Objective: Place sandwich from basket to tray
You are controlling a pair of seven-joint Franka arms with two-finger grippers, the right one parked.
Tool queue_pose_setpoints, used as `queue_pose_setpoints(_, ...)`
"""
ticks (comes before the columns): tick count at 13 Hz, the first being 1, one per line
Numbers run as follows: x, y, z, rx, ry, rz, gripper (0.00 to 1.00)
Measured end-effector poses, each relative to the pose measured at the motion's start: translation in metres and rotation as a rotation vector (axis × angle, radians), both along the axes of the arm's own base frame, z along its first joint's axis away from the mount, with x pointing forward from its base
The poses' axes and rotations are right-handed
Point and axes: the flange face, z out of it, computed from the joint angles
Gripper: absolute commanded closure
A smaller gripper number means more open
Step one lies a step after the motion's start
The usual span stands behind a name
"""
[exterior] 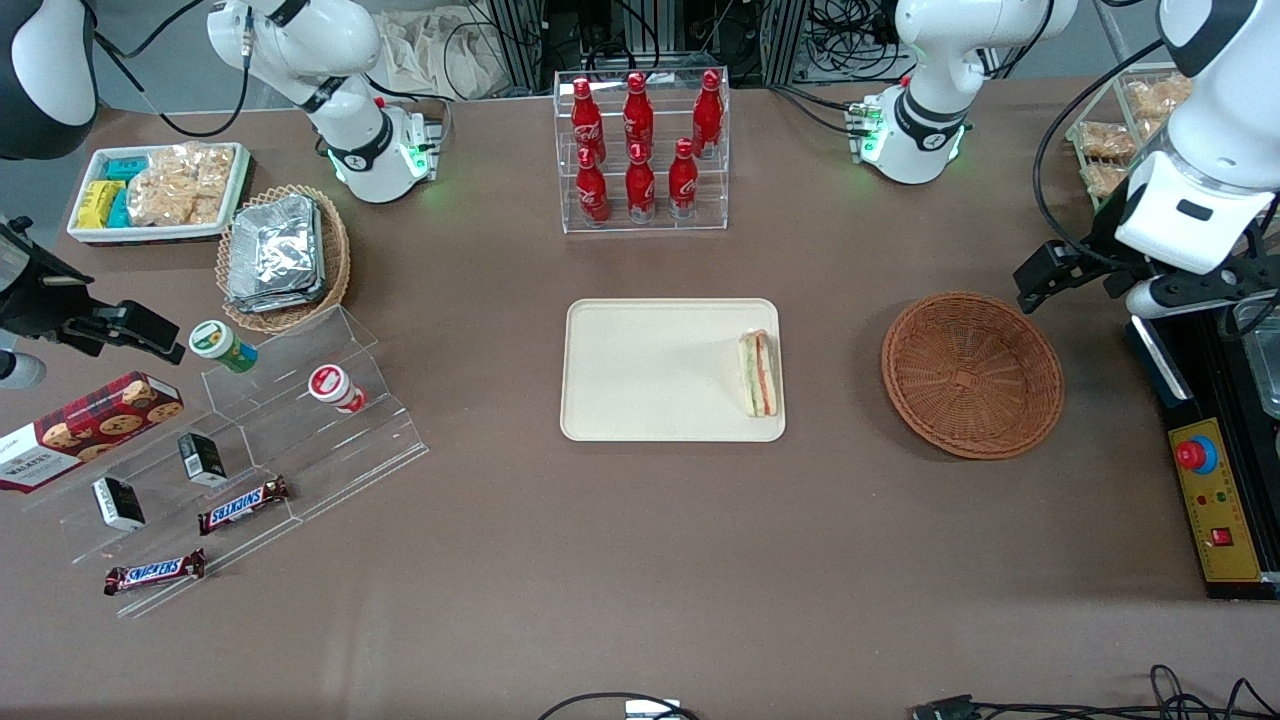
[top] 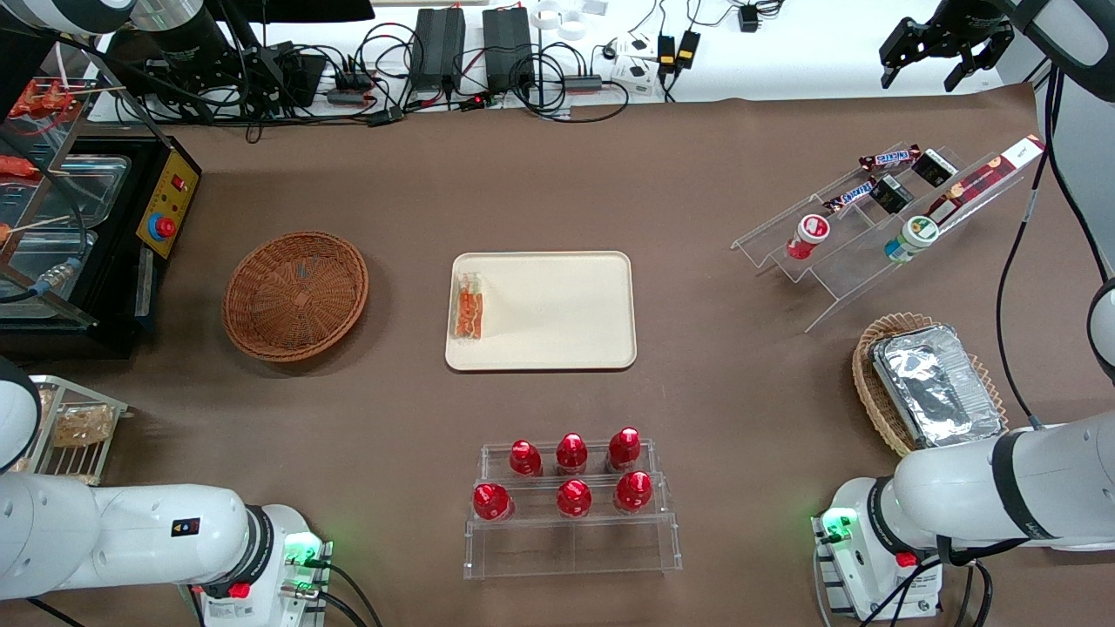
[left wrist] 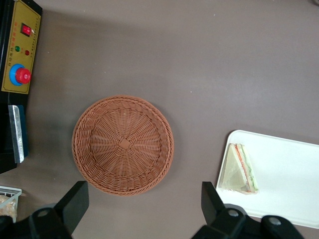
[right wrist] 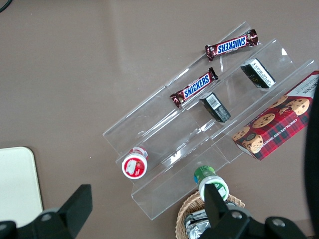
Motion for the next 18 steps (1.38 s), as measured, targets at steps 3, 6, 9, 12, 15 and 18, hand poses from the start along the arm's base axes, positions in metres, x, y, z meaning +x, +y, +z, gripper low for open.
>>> queue_pose_setpoints(3, 0.009, 0.013, -0.005, -0.004, 0.008, 0.019, 0.00)
queue_pose_setpoints(6, 0.011, 0.012, -0.007, -0.004, 0.012, 0.019, 0.00)
queue_pose_setpoints(9, 0.011, 0.012, -0.003, -0.005, 0.006, 0.018, 0.00)
queue_pose_setpoints(12, 0.011, -0.001, -0.013, -0.004, 0.037, -0.004, 0.00)
queue_pose_setpoints(15, 0.012, -0.048, -0.033, -0.006, 0.077, -0.032, 0.00)
queue_pose_setpoints(18, 0.009, -0.091, -0.057, -0.004, 0.128, -0.056, 0.00)
